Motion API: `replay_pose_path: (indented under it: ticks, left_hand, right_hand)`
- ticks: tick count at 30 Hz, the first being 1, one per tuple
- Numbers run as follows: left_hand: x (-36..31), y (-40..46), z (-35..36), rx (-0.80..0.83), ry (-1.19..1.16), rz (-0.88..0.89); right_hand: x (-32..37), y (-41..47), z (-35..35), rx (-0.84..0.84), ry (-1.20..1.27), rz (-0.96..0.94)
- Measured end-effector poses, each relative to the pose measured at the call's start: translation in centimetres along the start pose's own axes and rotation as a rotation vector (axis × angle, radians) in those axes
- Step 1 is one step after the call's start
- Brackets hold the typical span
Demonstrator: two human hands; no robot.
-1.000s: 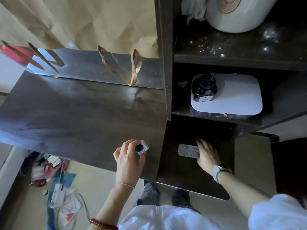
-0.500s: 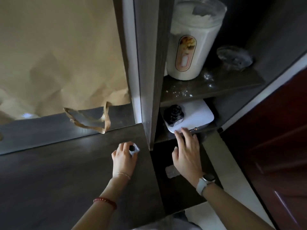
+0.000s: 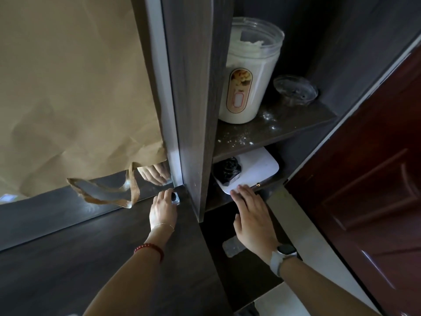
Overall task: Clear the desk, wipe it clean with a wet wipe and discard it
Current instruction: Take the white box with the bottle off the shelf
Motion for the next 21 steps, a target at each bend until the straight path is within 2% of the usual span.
replay_pose_path:
  ticks: [3, 5, 9, 12, 17, 21]
  left_hand:
    - [-0.7, -0.2, -0.6, -0.059, -0.109, -0.008]
    - [-1.4, -1.5, -1.7, -0.164, -0.17, -0.037]
    - [-3.7, -6.0, -4.0, -0.397, -0.264, -0.027]
    - [-5.8, -9.1, -5.3, -0.487, -0.315, 0.023]
    - [-9.4, -10.6, -7.8, -0.525, -0.337, 0.117]
    - [-14.8, -10.0, -6.4, -0.372, -0.287, 0.286]
  right_hand:
    - [0.0, 0.0, 0.0, 0.008, 0.008, -0.009]
    - [-0.1, 0.0, 0.0, 0.006, 0.039, -0.014]
    - [-0.3, 0.0, -0.6, -0.009, 0.181, -0.045]
    - [-0.8, 0.2, -1.3, -0.008, 0.339, -0.094]
    - [-3.9, 1.9, -4.0, -0.11, 0.5, -0.058]
    - [-7.4, 4.4, -4.8, -0.167, 0.407, 0.033]
Point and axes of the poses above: each hand's wrist, its own y-axis towards the middle knuckle, its own z-axis out of the palm, x = y × z, the point moved 10 cm from there along y, towards the middle knuckle, and after that the axes turned 9 degrees about z, right-handed, at the moved point
